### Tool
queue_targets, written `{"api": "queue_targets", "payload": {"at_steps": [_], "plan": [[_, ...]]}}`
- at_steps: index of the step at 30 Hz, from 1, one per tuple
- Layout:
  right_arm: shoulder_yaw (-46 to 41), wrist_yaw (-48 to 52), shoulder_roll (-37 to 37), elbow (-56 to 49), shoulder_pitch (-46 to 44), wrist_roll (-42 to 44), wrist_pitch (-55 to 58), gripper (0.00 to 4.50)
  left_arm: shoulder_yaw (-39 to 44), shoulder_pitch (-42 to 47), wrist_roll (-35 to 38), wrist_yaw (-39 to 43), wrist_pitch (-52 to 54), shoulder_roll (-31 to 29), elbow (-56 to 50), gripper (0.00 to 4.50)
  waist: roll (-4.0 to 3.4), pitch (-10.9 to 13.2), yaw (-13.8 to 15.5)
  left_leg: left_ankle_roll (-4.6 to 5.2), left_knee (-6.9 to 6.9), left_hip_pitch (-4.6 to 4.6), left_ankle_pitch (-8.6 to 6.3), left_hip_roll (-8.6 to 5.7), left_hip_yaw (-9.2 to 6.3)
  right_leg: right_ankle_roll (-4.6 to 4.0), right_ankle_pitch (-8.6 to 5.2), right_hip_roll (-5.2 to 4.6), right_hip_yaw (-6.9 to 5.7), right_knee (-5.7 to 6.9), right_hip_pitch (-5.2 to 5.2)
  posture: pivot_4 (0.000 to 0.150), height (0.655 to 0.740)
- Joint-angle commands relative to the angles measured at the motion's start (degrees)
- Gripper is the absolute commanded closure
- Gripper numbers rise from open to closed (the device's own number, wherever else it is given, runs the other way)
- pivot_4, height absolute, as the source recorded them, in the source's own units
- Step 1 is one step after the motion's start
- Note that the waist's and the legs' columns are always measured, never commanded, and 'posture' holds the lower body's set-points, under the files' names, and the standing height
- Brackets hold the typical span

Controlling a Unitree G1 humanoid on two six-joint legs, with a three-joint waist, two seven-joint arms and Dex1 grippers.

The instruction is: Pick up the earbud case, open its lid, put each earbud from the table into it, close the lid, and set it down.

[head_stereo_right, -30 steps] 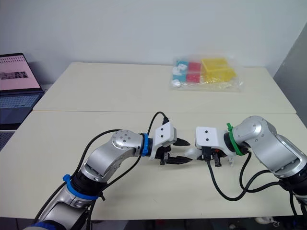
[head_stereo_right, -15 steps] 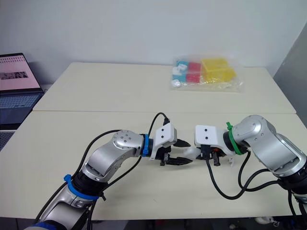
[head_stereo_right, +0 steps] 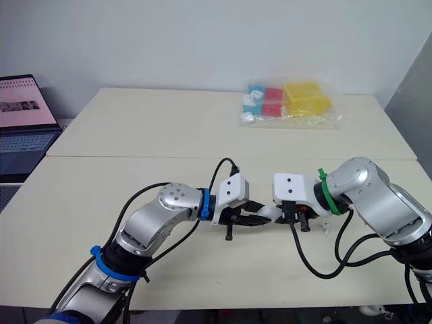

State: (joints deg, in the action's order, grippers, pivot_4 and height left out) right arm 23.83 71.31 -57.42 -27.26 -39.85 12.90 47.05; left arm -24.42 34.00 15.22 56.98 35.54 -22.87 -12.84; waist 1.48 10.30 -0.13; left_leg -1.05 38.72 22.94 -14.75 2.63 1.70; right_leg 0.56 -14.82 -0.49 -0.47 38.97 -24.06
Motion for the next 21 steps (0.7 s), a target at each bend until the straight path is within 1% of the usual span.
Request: {"api": "queue_targets", "payload": {"at_steps": [1, 3, 5, 6, 9, 11, 12, 14, 16, 18, 19, 21], "plan": [[-2.1, -0.2, 0.5, -2.1, -1.3, 0.5, -0.8, 3.75, 0.1, 0.1, 0.0, -0.3, -0.8, 0.5, 0.2, 3.71, 0.0, 0.0, 0.0, 0.0, 0.0, 0.0, 0.0, 0.0, 0.0, 0.0, 0.0, 0.0, 0.0, 0.0, 0.0, 0.15, 0.7364], [-2.6, -0.1, 0.5, -2.2, -1.1, 1.4, 0.6, 3.75, 0.2, 0.0, -0.3, -0.5, -1.4, 0.5, 0.6, 3.71, 0.0, 0.0, 0.0, 0.0, 0.0, 0.0, 0.0, 0.0, 0.0, 0.0, 0.0, 0.0, 0.0, 0.0, 0.0, 0.15, 0.7364], [-2.3, 0.6, -0.5, -2.1, -0.6, 1.1, -0.2, 3.03, 0.3, -0.1, -0.3, -0.5, -1.7, 0.5, 0.9, 3.71, 0.0, 0.0, 0.0, 0.0, 0.0, 0.0, 0.0, 0.0, -0.01, 0.0, 0.0, 0.0, 0.0, 0.0, 0.0, 0.15, 0.7364], [-2.0, 1.1, -1.7, -1.7, -0.1, 0.1, -1.5, 2.8, 0.5, -0.3, -0.2, -0.4, -2.0, 0.4, 1.1, 3.71, 0.0, 0.0, 0.0, 0.0, 0.0, 0.0, 0.0, 0.0, -0.01, 0.0, 0.0, 0.0, 0.0, 0.0, 0.0, 0.15, 0.7364], [-2.4, 0.7, -3.6, -0.4, 0.9, -1.7, -3.6, 1.72, 2.2, -1.8, 0.9, 0.3, -3.8, 0.4, 2.1, 3.71, 0.0, 0.0, 0.0, 0.0, 0.0, 0.0, 0.0, 0.0, 0.0, 0.0, 0.0, 0.0, 0.0, -0.01, 0.0, 0.15, 0.7364], [-4.4, 0.9, -5.1, 1.2, 1.3, -1.9, -6.1, 0.97, 4.0, -3.8, 2.3, 0.7, -5.9, 0.6, 3.3, 3.71, 0.0, 0.0, 0.0, 0.0, 0.0, 0.0, 0.0, 0.0, 0.03, 0.0, 0.0, 0.0, 0.0, -0.02, -0.01, 0.15, 0.7364], [-5.9, 1.5, -6.0, 1.8, 1.9, -1.4, -7.5, 0.67, 5.3, -5.0, 3.3, 1.1, -7.5, 1.0, 4.1, 3.71, 0.0, 0.0, 0.0, 0.0, 0.0, 0.0, 0.0, 0.0, 0.04, 0.0, 0.0, -0.01, 0.0, -0.01, -0.01, 0.15, 0.7364], [-7.5, 2.1, -6.7, 2.3, 2.8, -0.7, -9.1, 0.65, 6.5, -6.3, 4.3, 1.6, -9.4, 1.6, 4.9, 3.71, 0.0, 0.0, 0.0, 0.0, 0.0, 0.01, 0.0, 0.02, 0.0, 0.0, 0.0, -0.01, 0.0, -0.02, -0.01, 0.15, 0.7364], [-14.1, 2.1, -8.0, 3.3, 7.2, 0.5, -16.0, 0.65, 11.5, -10.3, 10.5, 2.6, -11.5, 4.5, 5.6, 3.71, 0.0, 0.0, 0.0, 0.0, 0.0, 0.0, 0.0, 0.02, 0.0, -0.02, -0.01, -0.01, 0.0, -0.01, -0.01, 0.15, 0.7364], [-20.7, 1.9, -6.5, 3.9, 11.5, 2.4, -25.0, 0.65, 14.5, -13.3, 13.2, 2.7, -12.4, 5.8, 6.2, 3.71, 0.02, 0.0, 0.1, 0.0, 0.0, 0.0, -0.01, 0.02, 0.02, -0.03, -0.02, -0.03, 0.0, -0.05, 0.03, 0.15, 0.7364], [-22.9, 0.7, -5.2, 2.9, 12.8, 3.6, -25.2, 0.65, 14.0, -14.2, 11.3, 3.4, -15.0, 5.1, 6.5, 3.71, 0.01, 0.0, 0.1, 0.0, 0.0, 0.03, -0.01, 0.02, 0.01, -0.02, -0.02, -0.03, 0.01, -0.08, 0.02, 0.15, 0.7364], [-25.6, -2.1, -2.7, 0.0, 14.4, 6.1, -23.5, 0.65, 14.1, -15.1, 10.3, 2.7, -16.8, 5.2, 6.7, 3.71, 0.01, 0.0, -0.1, 0.0, -0.01, 0.01, -0.01, 0.02, 0.04, -0.02, -0.02, -0.02, 0.05, -0.06, 0.02, 0.15, 0.7364]]}}
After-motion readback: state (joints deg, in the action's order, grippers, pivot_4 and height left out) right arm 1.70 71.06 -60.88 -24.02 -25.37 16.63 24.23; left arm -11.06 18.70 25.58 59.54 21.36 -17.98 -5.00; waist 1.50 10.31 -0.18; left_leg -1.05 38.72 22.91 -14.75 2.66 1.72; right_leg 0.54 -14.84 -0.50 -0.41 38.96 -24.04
